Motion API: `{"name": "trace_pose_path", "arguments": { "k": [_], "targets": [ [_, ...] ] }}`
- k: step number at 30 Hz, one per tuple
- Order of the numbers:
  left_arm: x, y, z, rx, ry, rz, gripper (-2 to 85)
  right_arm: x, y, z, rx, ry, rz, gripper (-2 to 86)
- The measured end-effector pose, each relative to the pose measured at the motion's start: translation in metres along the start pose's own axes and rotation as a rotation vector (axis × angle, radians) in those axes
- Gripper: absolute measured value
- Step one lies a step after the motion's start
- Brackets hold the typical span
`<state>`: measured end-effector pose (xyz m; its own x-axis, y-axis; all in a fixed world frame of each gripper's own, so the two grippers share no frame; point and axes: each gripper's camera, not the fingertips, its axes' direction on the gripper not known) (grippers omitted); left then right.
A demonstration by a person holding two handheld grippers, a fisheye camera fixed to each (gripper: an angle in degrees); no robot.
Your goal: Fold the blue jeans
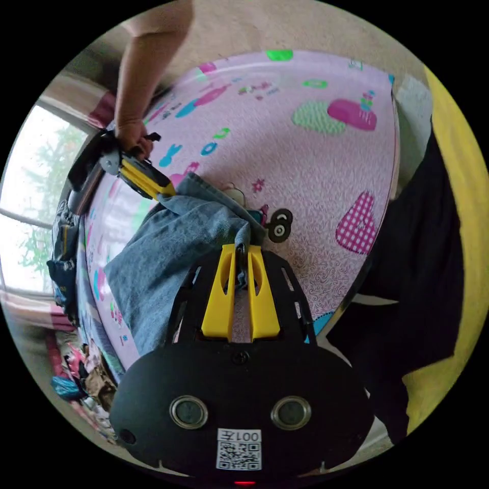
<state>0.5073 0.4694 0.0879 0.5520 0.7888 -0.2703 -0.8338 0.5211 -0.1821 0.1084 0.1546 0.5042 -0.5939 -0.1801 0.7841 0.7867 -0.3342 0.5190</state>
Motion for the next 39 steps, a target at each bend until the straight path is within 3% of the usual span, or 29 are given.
{"name": "trace_pose_path", "arguments": {
  "k": [3, 7, 11, 15, 19, 22, 28, 31, 36, 39],
  "targets": [
    [0.010, -0.003, 0.007, 0.001, -0.072, -0.005, 0.6, 0.010, 0.008, -0.009, 0.041, -0.078, 0.054, 4.9],
    [-0.007, 0.019, -0.007, 0.094, 0.059, -0.142, 4.2, 0.023, 0.025, -0.033, 0.087, -0.155, 0.121, 5.1],
    [-0.051, 0.075, -0.020, 0.104, 0.236, -0.515, 2.3, 0.049, 0.042, -0.095, 0.407, -0.113, 0.206, 2.5],
    [-0.111, 0.145, -0.034, 0.166, 0.281, -0.931, -1.0, 0.085, 0.031, -0.142, 0.668, -0.012, 0.356, 0.9],
    [-0.183, 0.205, -0.025, 0.378, 0.326, -1.211, -1.5, 0.120, -0.002, -0.143, 0.692, -0.046, 0.408, 0.5],
    [-0.211, 0.242, 0.015, 0.522, 0.440, -1.364, -1.5, 0.157, -0.024, -0.115, 0.597, -0.129, 0.464, 0.2],
    [-0.188, 0.328, 0.094, 0.503, 0.512, -1.704, -1.4, 0.224, -0.002, -0.059, 0.507, -0.287, 0.661, -0.1],
    [-0.175, 0.358, 0.120, 0.639, 0.593, -1.830, -1.3, 0.242, 0.014, -0.048, 0.591, -0.410, 0.725, -0.2],
    [-0.182, 0.361, 0.093, 0.702, 0.518, -1.742, -1.3, 0.215, 0.044, -0.081, 0.741, -0.407, 0.656, -0.1],
    [-0.186, 0.342, 0.074, 0.718, 0.515, -1.622, -1.3, 0.180, 0.039, -0.077, 0.624, -0.437, 0.549, -0.1]
  ]
}}
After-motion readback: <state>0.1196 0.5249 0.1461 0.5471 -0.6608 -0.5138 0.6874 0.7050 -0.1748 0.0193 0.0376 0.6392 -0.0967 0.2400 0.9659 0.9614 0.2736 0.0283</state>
